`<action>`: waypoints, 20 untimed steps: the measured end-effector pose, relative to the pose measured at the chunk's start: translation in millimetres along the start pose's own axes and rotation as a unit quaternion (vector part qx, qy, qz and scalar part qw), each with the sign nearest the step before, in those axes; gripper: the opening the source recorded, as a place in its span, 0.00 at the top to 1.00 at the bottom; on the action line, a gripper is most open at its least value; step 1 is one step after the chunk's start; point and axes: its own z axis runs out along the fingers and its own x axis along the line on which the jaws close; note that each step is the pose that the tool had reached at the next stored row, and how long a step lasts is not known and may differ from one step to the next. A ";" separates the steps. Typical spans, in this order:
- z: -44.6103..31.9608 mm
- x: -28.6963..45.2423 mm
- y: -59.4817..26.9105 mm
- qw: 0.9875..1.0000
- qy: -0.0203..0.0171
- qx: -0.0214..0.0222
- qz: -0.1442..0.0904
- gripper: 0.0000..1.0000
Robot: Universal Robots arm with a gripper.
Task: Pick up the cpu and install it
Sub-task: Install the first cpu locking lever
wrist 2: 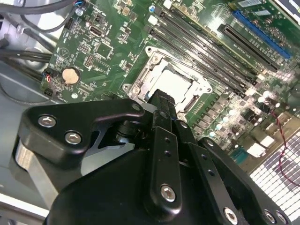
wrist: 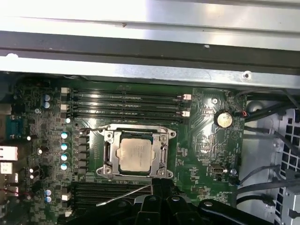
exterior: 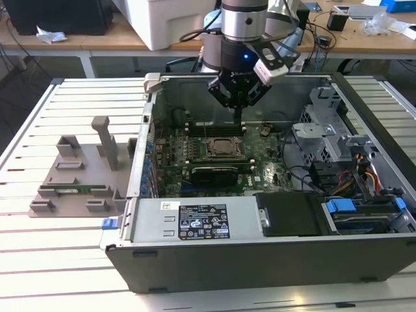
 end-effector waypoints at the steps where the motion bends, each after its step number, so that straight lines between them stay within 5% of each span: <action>1: 0.0 0.0 0.0 1.000 0.000 0.000 -0.004 0.89; 11: 0.0 0.0 0.0 0.998 -0.005 -0.002 -0.056 0.89; 16: 0.0 0.0 0.0 0.996 -0.008 -0.003 -0.089 0.89; 17: -0.1 0.1 -0.1 0.995 -0.008 -0.004 -0.096 0.89; 20: 0.0 0.0 0.0 0.995 -0.011 -0.021 -0.096 0.89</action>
